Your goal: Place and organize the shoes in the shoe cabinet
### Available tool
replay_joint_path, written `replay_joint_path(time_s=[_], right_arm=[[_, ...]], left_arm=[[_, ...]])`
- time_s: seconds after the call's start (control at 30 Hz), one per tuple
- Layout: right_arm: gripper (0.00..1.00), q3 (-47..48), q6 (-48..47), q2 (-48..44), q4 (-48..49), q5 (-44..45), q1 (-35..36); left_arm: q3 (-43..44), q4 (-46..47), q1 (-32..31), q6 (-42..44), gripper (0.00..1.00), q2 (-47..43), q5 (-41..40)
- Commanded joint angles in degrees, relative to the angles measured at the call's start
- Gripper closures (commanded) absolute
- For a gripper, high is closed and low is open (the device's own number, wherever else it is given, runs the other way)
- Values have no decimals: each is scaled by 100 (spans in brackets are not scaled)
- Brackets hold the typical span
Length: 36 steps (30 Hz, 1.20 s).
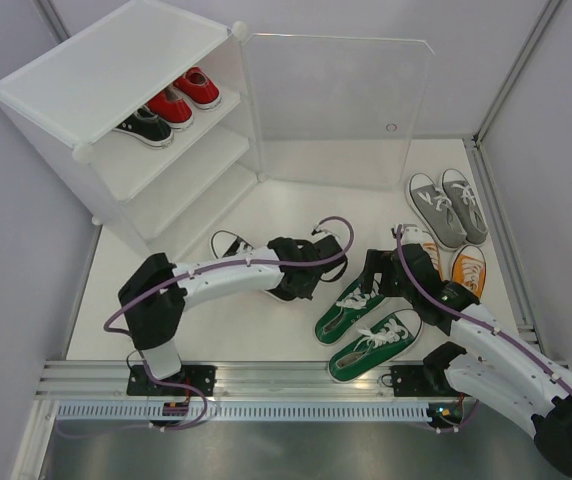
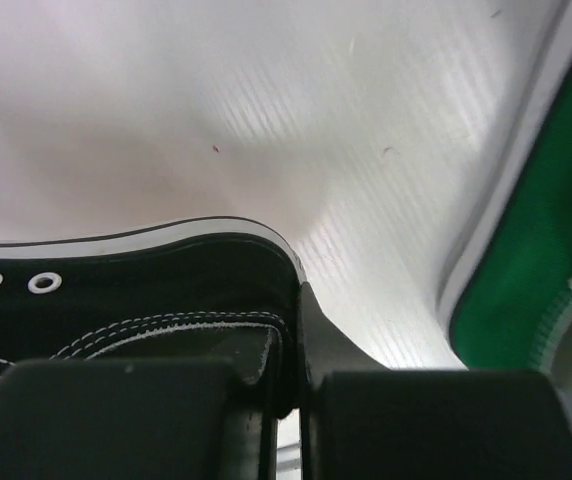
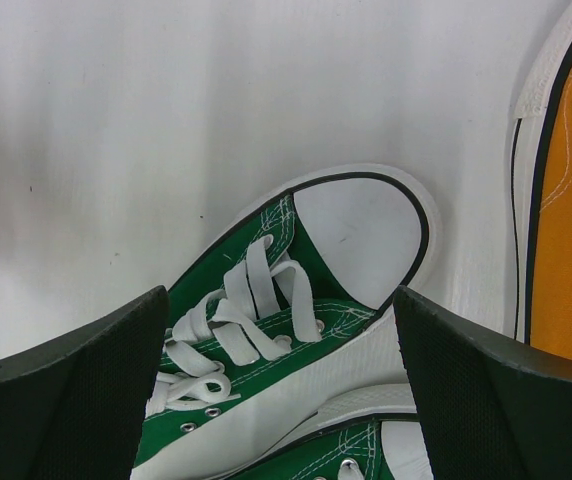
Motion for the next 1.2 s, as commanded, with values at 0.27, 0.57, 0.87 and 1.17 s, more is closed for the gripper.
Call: replay_joint_path(time_s=[0.27,0.57,0.87,1.17], right_arm=[[4,-54,-12,-208,211,-103,-8],[4,-71,-12,-244,237,-138,0],[4,-89,-3,-200,264,-164,0],[4,-98,6,-156,272,-165,-8]], left_arm=[[3914,-2711,654,1290,98,-871,-242],[5541,-3292,2182,2530,98,-871,521],[5533,-2985,3563,2873,98,-959,1383],[5577,-2774,4355,3172,94,-836,1568]])
